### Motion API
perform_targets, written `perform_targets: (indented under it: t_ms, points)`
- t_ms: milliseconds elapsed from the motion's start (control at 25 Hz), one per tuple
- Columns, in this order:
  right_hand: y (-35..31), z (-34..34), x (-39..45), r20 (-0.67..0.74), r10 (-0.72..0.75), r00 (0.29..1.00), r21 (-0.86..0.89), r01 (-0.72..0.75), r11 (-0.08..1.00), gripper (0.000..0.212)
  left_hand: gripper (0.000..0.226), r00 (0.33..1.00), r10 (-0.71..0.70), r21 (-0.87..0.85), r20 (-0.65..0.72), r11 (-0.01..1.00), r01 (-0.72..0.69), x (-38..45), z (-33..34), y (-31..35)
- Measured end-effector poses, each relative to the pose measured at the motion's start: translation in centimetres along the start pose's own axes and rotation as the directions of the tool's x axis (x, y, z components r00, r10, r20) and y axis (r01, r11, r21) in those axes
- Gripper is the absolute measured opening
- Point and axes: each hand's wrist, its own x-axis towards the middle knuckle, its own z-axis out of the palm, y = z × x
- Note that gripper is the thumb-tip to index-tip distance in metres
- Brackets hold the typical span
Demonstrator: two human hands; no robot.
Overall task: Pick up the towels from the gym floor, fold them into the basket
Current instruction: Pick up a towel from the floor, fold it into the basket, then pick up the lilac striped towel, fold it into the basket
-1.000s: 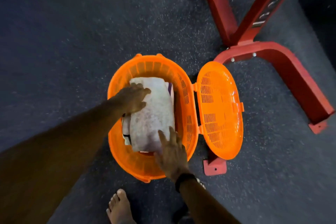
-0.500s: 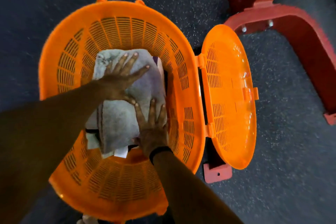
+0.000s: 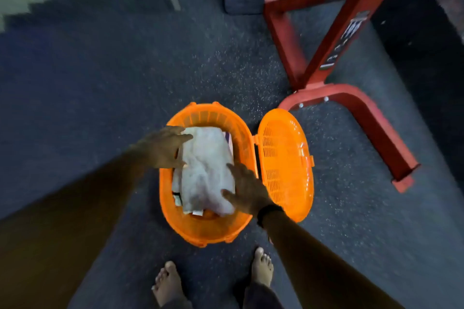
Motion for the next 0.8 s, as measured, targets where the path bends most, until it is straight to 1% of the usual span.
perform_targets:
  t_ms: [120, 200, 320, 440, 560, 680, 800]
  points:
    - [-3.9, -11.6, -5.1, -0.148, -0.012, 0.989, 0.035, 0.018, 0.999, 0.075, 0.089, 0.992, -0.065, -0.093, -0.109, 0.994, 0.055, -8.8, -11.3, 0.9]
    - [-6.9, -19.6, -8.5, -0.243, -0.013, 0.970, 0.062, 0.029, 0.998, 0.074, 0.091, 0.973, -0.128, -0.144, -0.193, 0.984, 0.101, -14.0, -18.4, 1.4]
    - [-12.2, -31.5, -14.8, -0.318, -0.055, 0.946, 0.057, 0.077, 0.995, 0.082, 0.088, 0.921, -0.189, -0.205, -0.341, 0.971, 0.124, -22.6, -29.3, 3.0]
    - [-17.1, -41.9, -22.2, -0.398, -0.127, 0.909, -0.023, 0.129, 0.991, 0.079, 0.089, 0.867, -0.208, -0.240, -0.452, 0.965, 0.107, -31.0, -38.8, 5.1]
    - [-20.3, -49.8, -29.5, -0.483, -0.173, 0.859, -0.071, 0.158, 0.985, 0.077, 0.091, 0.806, -0.218, -0.257, -0.551, 0.963, 0.085, -38.0, -46.1, 6.8]
    - [-21.6, -55.4, -36.2, -0.575, -0.188, 0.797, -0.073, 0.178, 0.981, 0.077, 0.088, 0.741, -0.206, -0.257, -0.639, 0.965, 0.047, -43.4, -51.4, 8.9]
    - [-21.6, -58.3, -41.1, -0.629, -0.180, 0.756, -0.082, 0.166, 0.983, 0.078, 0.089, 0.735, -0.197, -0.252, -0.649, 0.967, 0.037, -46.9, -54.0, 11.0]
